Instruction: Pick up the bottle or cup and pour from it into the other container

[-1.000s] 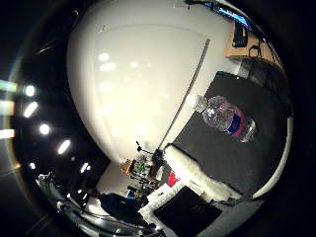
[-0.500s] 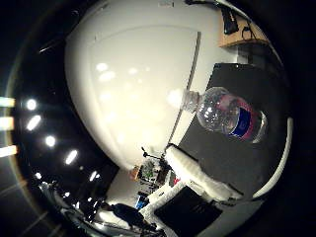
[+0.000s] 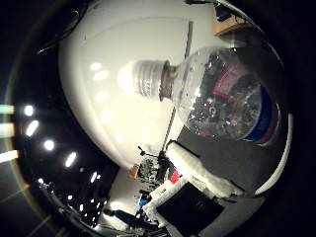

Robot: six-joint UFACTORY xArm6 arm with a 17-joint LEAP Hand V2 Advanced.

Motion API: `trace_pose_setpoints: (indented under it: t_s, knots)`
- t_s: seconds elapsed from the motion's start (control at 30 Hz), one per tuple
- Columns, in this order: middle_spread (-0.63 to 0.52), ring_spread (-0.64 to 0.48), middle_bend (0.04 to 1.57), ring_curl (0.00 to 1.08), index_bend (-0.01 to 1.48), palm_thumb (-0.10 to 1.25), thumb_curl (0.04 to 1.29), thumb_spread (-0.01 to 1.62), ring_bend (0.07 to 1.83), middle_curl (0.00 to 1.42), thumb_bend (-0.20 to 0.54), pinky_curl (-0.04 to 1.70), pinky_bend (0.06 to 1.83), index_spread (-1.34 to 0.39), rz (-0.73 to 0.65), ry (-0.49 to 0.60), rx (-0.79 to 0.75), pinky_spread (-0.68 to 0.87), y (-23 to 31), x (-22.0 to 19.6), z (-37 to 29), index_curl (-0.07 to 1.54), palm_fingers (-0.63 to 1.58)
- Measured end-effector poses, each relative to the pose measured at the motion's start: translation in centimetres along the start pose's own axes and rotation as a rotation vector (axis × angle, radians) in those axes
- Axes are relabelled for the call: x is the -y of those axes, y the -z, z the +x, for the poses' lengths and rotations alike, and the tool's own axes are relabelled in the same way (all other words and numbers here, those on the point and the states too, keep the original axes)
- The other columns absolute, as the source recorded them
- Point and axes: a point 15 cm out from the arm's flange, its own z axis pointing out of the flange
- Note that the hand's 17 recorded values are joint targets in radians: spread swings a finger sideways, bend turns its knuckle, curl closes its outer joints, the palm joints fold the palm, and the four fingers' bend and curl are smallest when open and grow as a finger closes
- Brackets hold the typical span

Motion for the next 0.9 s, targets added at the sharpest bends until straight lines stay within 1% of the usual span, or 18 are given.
trace_pose_setpoints:
  t_s: [0.2, 0.3, 0.33, 0.37, 0.47, 0.53, 0.57, 0.6, 0.67, 0.73, 0.9]
  knots:
    - [0.07, 0.08, 0.38, 0.25, 0.16, 0.63, 0.34, 0.96, 0.66, 0.37, -0.026, -0.01, 0.81, -0.14, -0.048, -0.013, 0.021, 0.35, -2.9, -0.8, -0.9, 0.28, 0.30]
    - [0.03, 0.03, 0.45, 0.27, 0.17, 0.65, 0.34, 0.96, 0.78, 0.38, -0.025, -0.02, 0.79, -0.15, -0.073, -0.013, 0.031, 0.27, -4.1, -1.3, -1.5, 0.28, 0.45]
    - [0.01, 0.00, 0.49, 0.28, 0.16, 0.67, 0.35, 0.96, 0.83, 0.40, -0.019, -0.01, 0.82, -0.16, -0.078, -0.013, 0.032, 0.22, -4.3, -1.4, -1.7, 0.28, 0.53]
    - [-0.01, -0.03, 0.52, 0.29, 0.17, 0.68, 0.36, 0.95, 0.87, 0.41, -0.021, -0.01, 0.84, -0.17, -0.080, -0.014, 0.032, 0.18, -4.4, -1.4, -1.7, 0.28, 0.57]
    - [-0.10, -0.12, 0.65, 0.33, 0.17, 0.73, 0.38, 0.94, 1.00, 0.46, -0.016, 0.01, 1.04, -0.24, -0.093, -0.019, 0.035, -0.04, -4.8, -1.6, -2.1, 0.29, 0.95]
    - [-0.15, -0.17, 0.70, 0.36, 0.20, 0.77, 0.40, 0.92, 1.02, 0.49, -0.019, 0.04, 1.16, -0.29, -0.108, -0.023, 0.046, -0.23, -5.1, -1.9, -2.5, 0.32, 1.11]
    - [-0.17, -0.19, 0.74, 0.37, 0.26, 0.78, 0.42, 0.91, 1.03, 0.51, -0.023, 0.07, 1.20, -0.31, -0.113, -0.029, 0.050, -0.29, -5.2, -2.1, -2.6, 0.36, 1.23]
    - [-0.17, -0.19, 0.77, 0.38, 0.28, 0.79, 0.42, 0.90, 1.05, 0.53, -0.022, 0.09, 1.21, -0.32, -0.121, -0.033, 0.054, -0.33, -5.4, -2.2, -2.8, 0.38, 1.22]
    - [-0.17, -0.20, 0.84, 0.41, 0.44, 0.81, 0.45, 0.86, 1.07, 0.56, -0.024, 0.13, 1.23, -0.34, -0.135, -0.040, 0.065, -0.38, -5.7, -2.6, -3.2, 0.46, 1.29]
    - [-0.16, -0.19, 0.91, 0.44, 0.59, 0.82, 0.48, 0.82, 1.12, 0.59, -0.027, 0.19, 1.27, -0.33, -0.156, -0.046, 0.077, -0.38, -6.1, -3.0, -3.8, 0.54, 1.29]
    - [-0.15, -0.19, 1.08, 0.51, 0.85, 0.85, 0.53, 0.78, 1.24, 0.66, -0.026, 0.31, 1.38, -0.27, -0.189, -0.051, 0.101, -0.29, -6.8, -3.8, -4.6, 0.67, 1.26]
